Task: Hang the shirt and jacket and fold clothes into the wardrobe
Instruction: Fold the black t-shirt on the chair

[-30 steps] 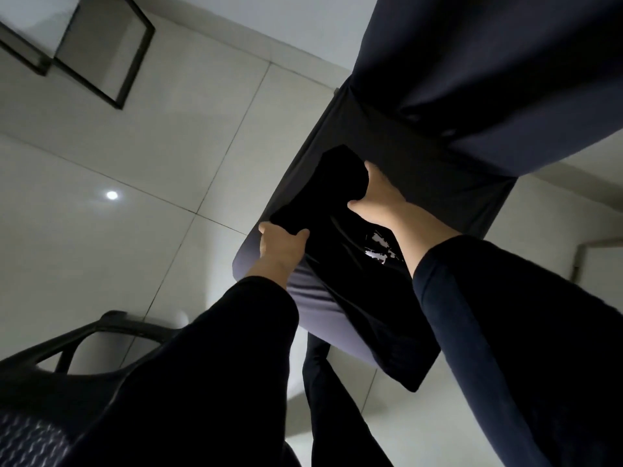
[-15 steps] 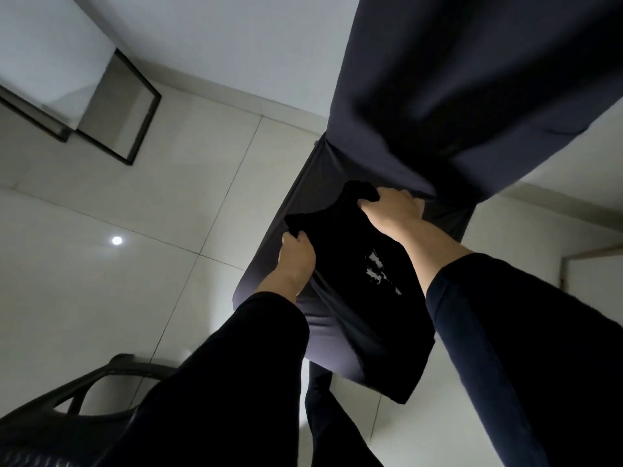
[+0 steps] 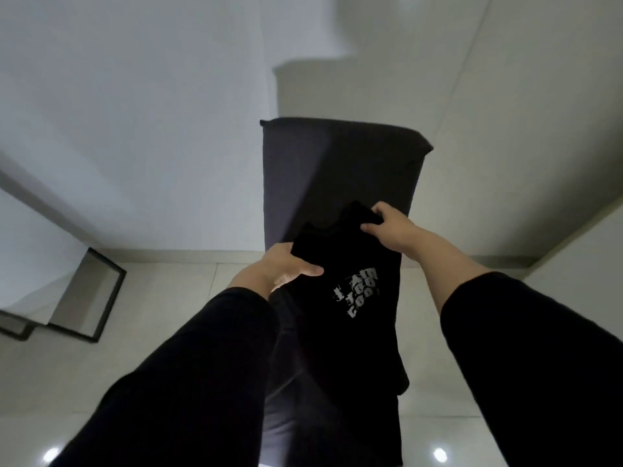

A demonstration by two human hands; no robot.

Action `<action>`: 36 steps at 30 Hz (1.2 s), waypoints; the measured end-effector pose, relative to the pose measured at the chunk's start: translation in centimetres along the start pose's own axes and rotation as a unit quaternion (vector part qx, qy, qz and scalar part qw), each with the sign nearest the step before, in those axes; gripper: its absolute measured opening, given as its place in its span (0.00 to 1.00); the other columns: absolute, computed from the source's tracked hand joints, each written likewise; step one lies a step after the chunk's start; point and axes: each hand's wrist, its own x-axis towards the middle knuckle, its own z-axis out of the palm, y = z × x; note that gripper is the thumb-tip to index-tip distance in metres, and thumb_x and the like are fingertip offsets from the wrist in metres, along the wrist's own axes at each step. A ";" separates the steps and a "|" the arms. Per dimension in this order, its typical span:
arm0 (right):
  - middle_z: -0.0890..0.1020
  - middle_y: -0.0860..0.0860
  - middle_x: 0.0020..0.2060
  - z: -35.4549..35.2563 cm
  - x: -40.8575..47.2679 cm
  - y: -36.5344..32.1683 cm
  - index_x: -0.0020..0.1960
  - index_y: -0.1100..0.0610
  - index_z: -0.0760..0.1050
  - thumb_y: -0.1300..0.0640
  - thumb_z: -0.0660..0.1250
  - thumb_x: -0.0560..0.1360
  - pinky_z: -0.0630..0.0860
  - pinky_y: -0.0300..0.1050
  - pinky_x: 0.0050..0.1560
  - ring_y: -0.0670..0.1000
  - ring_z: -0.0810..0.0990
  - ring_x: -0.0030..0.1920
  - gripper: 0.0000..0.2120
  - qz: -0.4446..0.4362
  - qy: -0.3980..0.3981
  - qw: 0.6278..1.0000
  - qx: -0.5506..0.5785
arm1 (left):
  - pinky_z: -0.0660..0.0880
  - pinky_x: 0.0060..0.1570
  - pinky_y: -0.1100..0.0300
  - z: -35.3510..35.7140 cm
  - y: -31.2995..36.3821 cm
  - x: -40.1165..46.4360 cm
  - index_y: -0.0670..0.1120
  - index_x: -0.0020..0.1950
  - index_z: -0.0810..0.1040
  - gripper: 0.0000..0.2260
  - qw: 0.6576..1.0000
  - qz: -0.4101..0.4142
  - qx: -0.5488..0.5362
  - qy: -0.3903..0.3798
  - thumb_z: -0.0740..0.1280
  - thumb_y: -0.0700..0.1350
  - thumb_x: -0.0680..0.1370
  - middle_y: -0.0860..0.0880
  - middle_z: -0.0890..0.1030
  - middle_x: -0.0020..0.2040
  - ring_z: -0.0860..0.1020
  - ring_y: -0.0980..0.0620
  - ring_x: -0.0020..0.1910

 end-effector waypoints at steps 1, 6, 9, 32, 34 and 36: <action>0.76 0.54 0.45 -1.2 -0.7 -0.9 0.48 0.56 0.67 0.58 0.66 0.77 0.70 0.47 0.47 0.53 0.75 0.46 0.06 -0.009 0.021 1.000 0.008 | 0.74 0.62 0.52 -0.7 1.5 -0.5 0.44 0.53 0.80 0.18 0.998 0.010 0.054 0.016 0.78 0.43 0.66 0.48 0.83 0.51 0.80 0.47 0.53; 0.78 0.54 0.45 -7.2 -4.3 -5.4 0.54 0.56 0.76 0.68 0.63 0.75 0.75 0.45 0.51 0.52 0.77 0.47 0.12 -0.026 0.110 0.989 0.090 | 0.75 0.57 0.55 -4.3 7.4 -3.2 0.44 0.59 0.78 0.17 0.981 0.105 0.146 0.069 0.73 0.49 0.73 0.47 0.81 0.53 0.79 0.47 0.53; 0.76 0.52 0.37 -10.2 -6.6 -8.0 0.50 0.57 0.74 0.70 0.61 0.74 0.72 0.34 0.32 0.49 0.75 0.36 0.11 -0.028 0.137 0.980 0.140 | 0.72 0.42 0.61 -6.3 10.3 -5.3 0.46 0.55 0.79 0.12 0.967 0.177 0.151 0.108 0.70 0.49 0.75 0.49 0.79 0.46 0.77 0.49 0.46; 0.79 0.54 0.44 -18.7 -9.2 -16.7 0.50 0.53 0.75 0.56 0.63 0.77 0.76 0.45 0.45 0.58 0.81 0.40 0.04 -0.079 0.372 0.925 0.007 | 0.73 0.41 0.61 -15.3 23.8 -13.2 0.48 0.46 0.80 0.07 0.846 0.408 0.047 0.341 0.63 0.45 0.78 0.47 0.81 0.43 0.78 0.49 0.43; 0.79 0.57 0.51 -18.1 -8.5 -17.4 0.50 0.51 0.70 0.58 0.56 0.78 0.77 0.49 0.48 0.61 0.80 0.44 0.05 -0.080 0.365 0.927 0.028 | 0.70 0.37 0.66 -15.4 24.2 -13.5 0.46 0.46 0.81 0.07 0.851 0.418 0.023 0.318 0.62 0.43 0.78 0.48 0.80 0.43 0.77 0.52 0.39; 0.72 0.60 0.61 -17.8 -7.9 -17.7 0.55 0.52 0.67 0.58 0.51 0.79 0.72 0.49 0.52 0.61 0.75 0.49 0.08 -0.065 0.345 0.936 0.038 | 0.70 0.40 0.65 -15.8 24.3 -13.7 0.42 0.47 0.81 0.09 0.860 0.418 -0.006 0.292 0.62 0.43 0.76 0.48 0.80 0.45 0.78 0.52 0.41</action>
